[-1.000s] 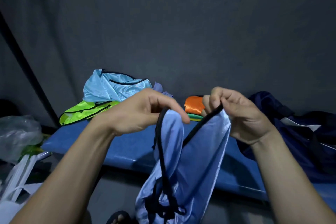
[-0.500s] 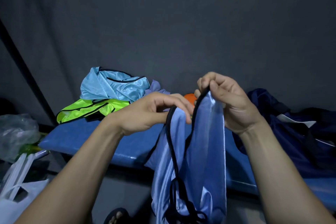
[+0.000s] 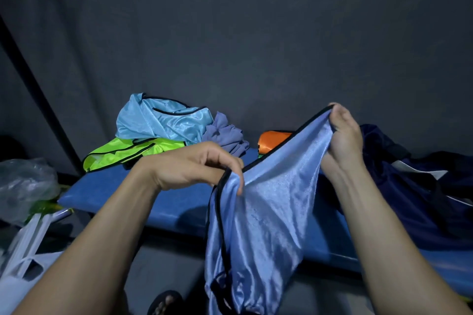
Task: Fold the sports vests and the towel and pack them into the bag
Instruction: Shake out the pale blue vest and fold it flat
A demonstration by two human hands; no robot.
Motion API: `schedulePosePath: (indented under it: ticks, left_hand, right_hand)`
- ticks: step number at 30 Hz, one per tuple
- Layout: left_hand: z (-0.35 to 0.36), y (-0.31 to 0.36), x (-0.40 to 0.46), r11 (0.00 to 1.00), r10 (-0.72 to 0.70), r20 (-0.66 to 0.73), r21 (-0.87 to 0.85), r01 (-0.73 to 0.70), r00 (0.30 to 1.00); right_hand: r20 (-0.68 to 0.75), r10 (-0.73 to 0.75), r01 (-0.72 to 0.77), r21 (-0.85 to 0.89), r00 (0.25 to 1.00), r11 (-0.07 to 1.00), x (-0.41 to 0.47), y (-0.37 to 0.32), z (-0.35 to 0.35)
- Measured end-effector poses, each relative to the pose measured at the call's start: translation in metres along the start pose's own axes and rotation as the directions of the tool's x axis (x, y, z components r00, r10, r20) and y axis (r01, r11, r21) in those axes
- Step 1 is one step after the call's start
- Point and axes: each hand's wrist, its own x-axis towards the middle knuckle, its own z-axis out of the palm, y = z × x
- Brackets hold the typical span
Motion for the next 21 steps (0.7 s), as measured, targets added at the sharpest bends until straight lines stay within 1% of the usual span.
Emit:
schedulePosePath:
  ticks: [1, 2, 4, 6, 7, 8, 9, 10, 11, 12, 13, 14, 15, 16, 17, 18, 20, 21]
  left_hand:
    - [-0.003, -0.002, -0.002, 0.999, 0.011, -0.055, -0.034, -0.013, 0.998]
    - [-0.006, -0.003, -0.004, 0.996, 0.025, -0.142, -0.087, -0.038, 0.99]
    - [-0.01, -0.003, -0.007, 0.979, 0.039, -0.327, -0.175, -0.101, 0.944]
    - [-0.013, -0.004, -0.005, 0.971, 0.05, -0.439, -0.187, -0.146, 0.897]
    - [-0.012, -0.002, -0.004, 0.967, 0.055, -0.478, -0.194, -0.166, 0.877]
    - [-0.011, -0.001, -0.002, 0.961, 0.054, -0.51, -0.207, -0.184, 0.859]
    - [-0.01, 0.0, 0.0, 0.957, 0.049, -0.525, -0.218, -0.19, 0.849]
    - [-0.007, 0.001, 0.002, 0.956, 0.053, -0.514, -0.221, -0.191, 0.856]
    - [-0.004, 0.002, 0.005, 0.958, 0.063, -0.482, -0.216, -0.188, 0.874]
    - [0.0, 0.002, 0.007, 0.964, 0.083, -0.432, -0.195, -0.182, 0.898]
    - [0.002, 0.002, 0.009, 0.971, 0.093, -0.386, -0.169, -0.169, 0.918]
    - [0.004, 0.0, 0.011, 0.977, 0.094, -0.348, -0.148, -0.154, 0.933]
    - [0.005, -0.001, 0.012, 0.981, 0.083, -0.332, -0.14, -0.136, 0.94]
    - [0.005, -0.002, 0.012, 0.982, 0.066, -0.335, -0.145, -0.121, 0.94]
    - [0.004, -0.001, 0.011, 0.981, 0.048, -0.344, -0.16, -0.108, 0.938]
    - [0.003, -0.001, 0.009, 0.981, 0.034, -0.352, -0.166, -0.099, 0.935]
    - [0.002, -0.002, 0.004, 0.985, 0.006, -0.351, -0.161, -0.067, 0.936]
    - [0.001, -0.003, 0.002, 0.989, -0.007, -0.327, -0.143, -0.042, 0.945]
  right_hand:
    - [-0.012, 0.018, -0.019, -0.049, 1.0, 0.999, 0.004, 0.007, -0.005]
    - [-0.002, 0.04, -0.04, -0.099, 0.999, 0.994, 0.009, 0.014, -0.01]
    - [0.081, 0.095, -0.077, -0.206, 0.992, 0.976, 0.009, 0.021, -0.014]
    - [0.17, 0.124, -0.048, -0.393, 0.978, 0.918, 0.005, 0.022, -0.017]
    - [0.219, 0.129, -0.004, -0.494, 0.967, 0.869, 0.001, 0.021, -0.018]
    - [0.281, 0.129, 0.068, -0.6, 0.951, 0.797, -0.001, 0.021, -0.019]
    - [0.351, 0.132, 0.161, -0.69, 0.927, 0.705, -0.004, 0.021, -0.018]
    - [0.413, 0.145, 0.242, -0.744, 0.899, 0.623, -0.009, 0.021, -0.015]
    - [0.483, 0.166, 0.299, -0.74, 0.86, 0.602, -0.016, 0.021, -0.01]
    - [0.557, 0.214, 0.316, -0.701, 0.803, 0.639, -0.027, 0.02, -0.001]
    - [0.624, 0.279, 0.266, -0.635, 0.73, 0.725, -0.038, 0.019, 0.009]
    - [0.668, 0.345, 0.19, -0.591, 0.659, 0.784, -0.048, 0.018, 0.018]
    - [0.7, 0.371, 0.138, -0.554, 0.61, 0.821, -0.055, 0.018, 0.025]
    - [0.714, 0.374, 0.124, -0.539, 0.591, 0.833, -0.058, 0.017, 0.029]
    - [0.716, 0.368, 0.127, -0.535, 0.594, 0.835, -0.059, 0.014, 0.031]
    - [0.71, 0.345, 0.171, -0.546, 0.614, 0.82, -0.056, 0.013, 0.03]
    - [0.681, 0.281, 0.253, -0.573, 0.676, 0.779, -0.049, 0.007, 0.026]
    - [0.668, 0.228, 0.25, -0.539, 0.708, 0.804, -0.047, 0.003, 0.024]
